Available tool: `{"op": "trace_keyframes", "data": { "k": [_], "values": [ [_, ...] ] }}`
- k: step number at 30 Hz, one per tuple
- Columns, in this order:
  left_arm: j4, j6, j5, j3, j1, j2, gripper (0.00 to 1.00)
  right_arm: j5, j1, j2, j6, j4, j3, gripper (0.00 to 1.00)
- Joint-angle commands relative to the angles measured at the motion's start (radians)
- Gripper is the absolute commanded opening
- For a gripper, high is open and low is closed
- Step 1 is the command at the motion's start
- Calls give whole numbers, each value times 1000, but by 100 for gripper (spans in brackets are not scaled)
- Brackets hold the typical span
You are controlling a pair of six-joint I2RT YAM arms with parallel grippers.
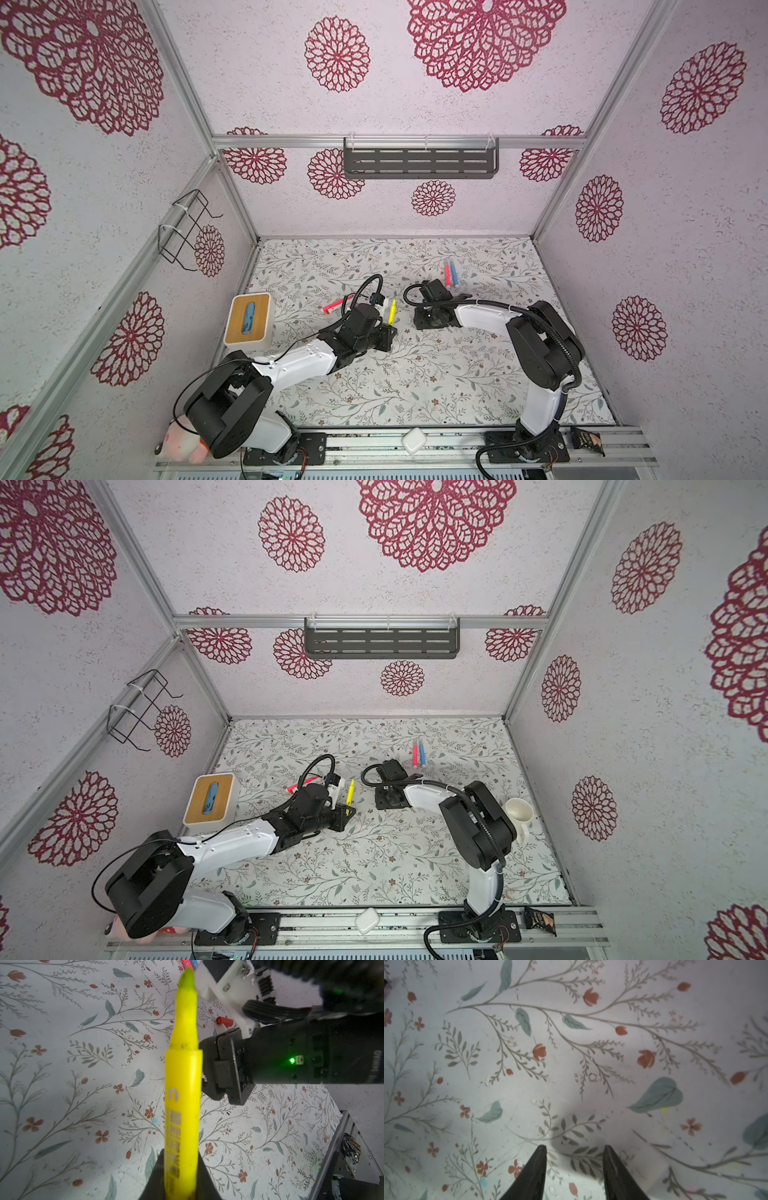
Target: Insert the pens into the pen caps
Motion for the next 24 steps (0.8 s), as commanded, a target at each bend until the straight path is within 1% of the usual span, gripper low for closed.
{"op": "trace_keyframes", "data": {
  "k": [1, 10, 15, 18, 24],
  "values": [
    [37, 9, -4, -5, 0, -2, 0, 22, 5, -60, 32, -29, -43, 46],
    [41, 6, 7, 6, -1, 7, 0, 28, 15, -144, 29, -24, -68, 46],
    [36, 4, 6, 2, 0, -1, 0, 87, 15, -201, -5, -67, -24, 46],
    [34, 4, 6, 5, 0, -3, 0, 121, 4, -180, -38, -117, 32, 46],
    [36, -1, 8, -1, -2, -14, 0, 138, -25, -93, -97, -218, 129, 46]
  ]
}}
